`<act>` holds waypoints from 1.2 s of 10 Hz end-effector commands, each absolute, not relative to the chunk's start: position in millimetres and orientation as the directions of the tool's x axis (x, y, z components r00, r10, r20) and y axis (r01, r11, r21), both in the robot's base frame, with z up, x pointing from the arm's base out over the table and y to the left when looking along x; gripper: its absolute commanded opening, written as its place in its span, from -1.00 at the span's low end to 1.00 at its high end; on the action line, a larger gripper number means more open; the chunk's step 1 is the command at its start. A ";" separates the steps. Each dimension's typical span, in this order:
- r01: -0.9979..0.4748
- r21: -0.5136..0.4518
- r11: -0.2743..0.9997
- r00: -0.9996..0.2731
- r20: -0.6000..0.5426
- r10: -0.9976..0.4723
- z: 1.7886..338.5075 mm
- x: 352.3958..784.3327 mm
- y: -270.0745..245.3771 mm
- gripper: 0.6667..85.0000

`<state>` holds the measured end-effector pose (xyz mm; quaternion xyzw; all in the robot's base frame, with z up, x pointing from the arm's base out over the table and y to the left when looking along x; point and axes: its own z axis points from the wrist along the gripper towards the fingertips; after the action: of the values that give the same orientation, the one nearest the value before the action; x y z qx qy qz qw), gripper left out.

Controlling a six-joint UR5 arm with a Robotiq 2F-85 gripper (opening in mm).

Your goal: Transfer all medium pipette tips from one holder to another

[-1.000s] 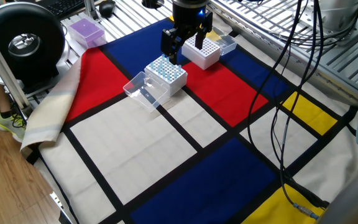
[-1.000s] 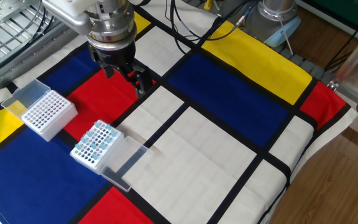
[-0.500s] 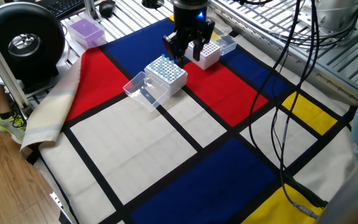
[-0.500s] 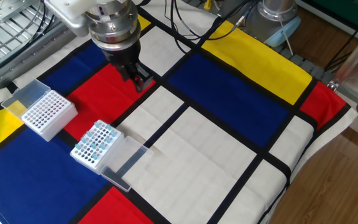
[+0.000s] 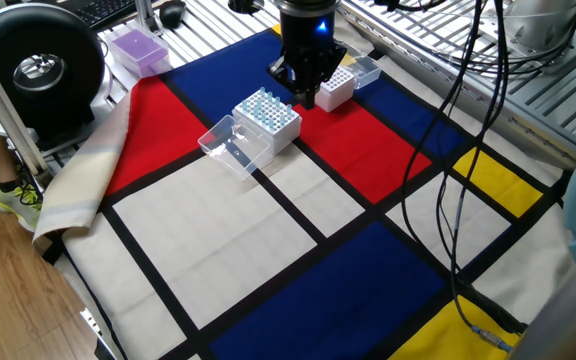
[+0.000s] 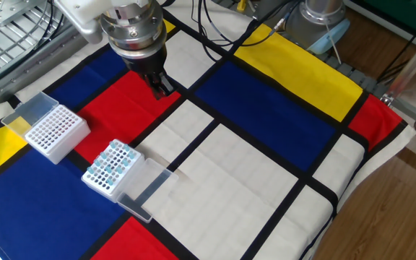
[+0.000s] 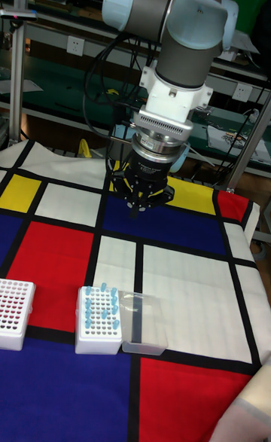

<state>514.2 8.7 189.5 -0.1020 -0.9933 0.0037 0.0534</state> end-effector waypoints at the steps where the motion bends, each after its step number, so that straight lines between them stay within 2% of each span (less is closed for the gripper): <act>1: 0.215 -0.013 0.977 -0.971 0.105 0.215 190.5 514.0 10.9 -0.99; 12: 0.212 -0.028 0.977 -0.973 0.088 0.214 189.8 516.4 7.9 -0.99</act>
<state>515.3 5.3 188.8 -0.1058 -0.9932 0.0147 0.0472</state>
